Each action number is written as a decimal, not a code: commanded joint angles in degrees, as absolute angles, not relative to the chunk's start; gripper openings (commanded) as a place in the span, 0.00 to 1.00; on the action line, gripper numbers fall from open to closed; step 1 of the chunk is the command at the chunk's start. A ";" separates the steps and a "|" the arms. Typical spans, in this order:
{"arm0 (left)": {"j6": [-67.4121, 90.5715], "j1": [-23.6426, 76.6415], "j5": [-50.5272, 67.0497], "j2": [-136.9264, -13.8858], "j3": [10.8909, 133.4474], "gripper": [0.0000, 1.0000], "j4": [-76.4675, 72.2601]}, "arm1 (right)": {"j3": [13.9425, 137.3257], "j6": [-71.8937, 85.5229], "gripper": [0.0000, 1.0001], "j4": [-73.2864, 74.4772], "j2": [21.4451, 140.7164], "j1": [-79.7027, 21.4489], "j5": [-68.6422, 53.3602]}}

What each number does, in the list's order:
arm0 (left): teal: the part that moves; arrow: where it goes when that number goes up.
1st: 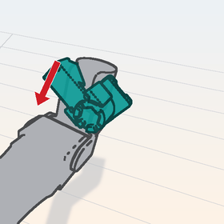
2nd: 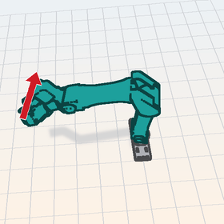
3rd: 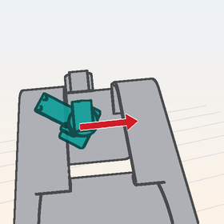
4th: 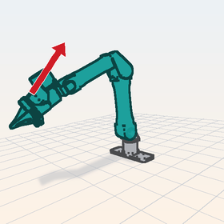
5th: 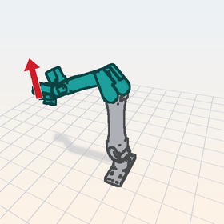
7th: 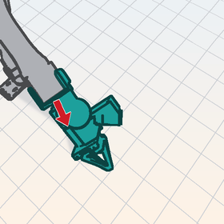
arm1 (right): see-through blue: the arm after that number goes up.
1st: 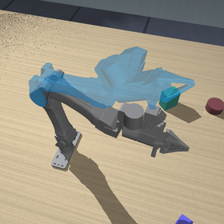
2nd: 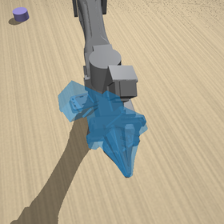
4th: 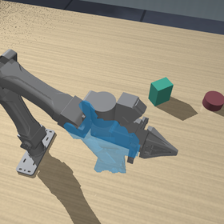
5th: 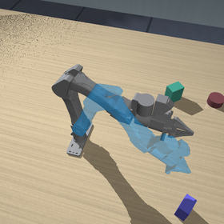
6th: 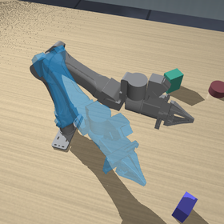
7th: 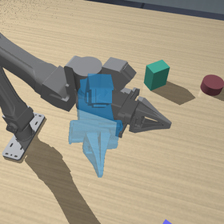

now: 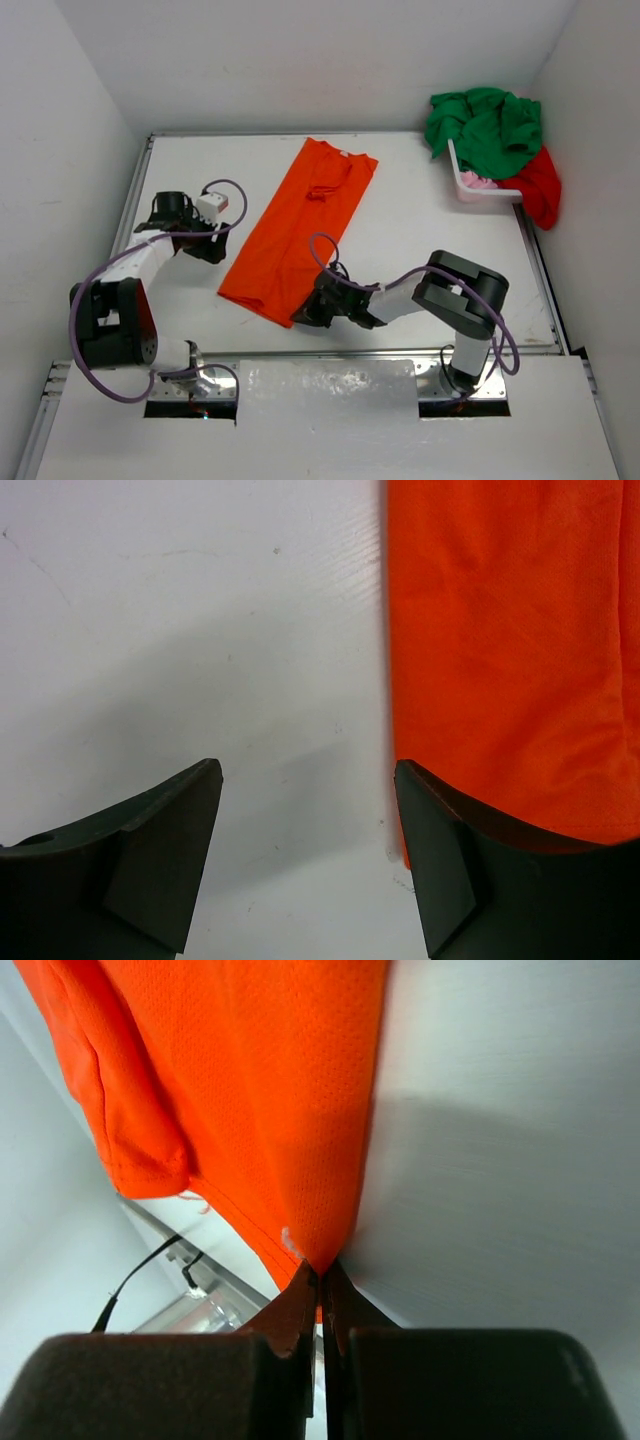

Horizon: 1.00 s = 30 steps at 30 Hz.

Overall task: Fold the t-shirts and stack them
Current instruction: Rotate the tshirt 90 degrees

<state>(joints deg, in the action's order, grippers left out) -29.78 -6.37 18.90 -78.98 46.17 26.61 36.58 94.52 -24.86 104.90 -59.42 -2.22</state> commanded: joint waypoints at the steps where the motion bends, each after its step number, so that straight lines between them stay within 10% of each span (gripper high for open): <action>1: -30.67 -6.50 21.00 -76.47 48.52 0.68 26.28 | 32.00 92.03 0.00 -21.01 102.32 -57.22 -0.09; 15: -43.31 13.77 30.95 -69.08 53.96 0.66 32.32 | 10.49 61.79 0.00 -1.59 74.29 -39.04 -12.04; 23: -85.40 31.45 26.99 -59.63 50.03 0.65 55.99 | 7.37 53.18 0.00 7.90 61.18 -36.04 -11.78; 30: -99.14 45.78 23.11 -54.57 32.19 0.62 40.71 | 14.76 47.02 0.30 17.12 56.70 -36.04 -8.44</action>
<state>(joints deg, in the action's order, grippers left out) -88.38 43.13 23.14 -53.74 36.60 47.48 12.25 52.21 8.21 58.11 -36.18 -12.67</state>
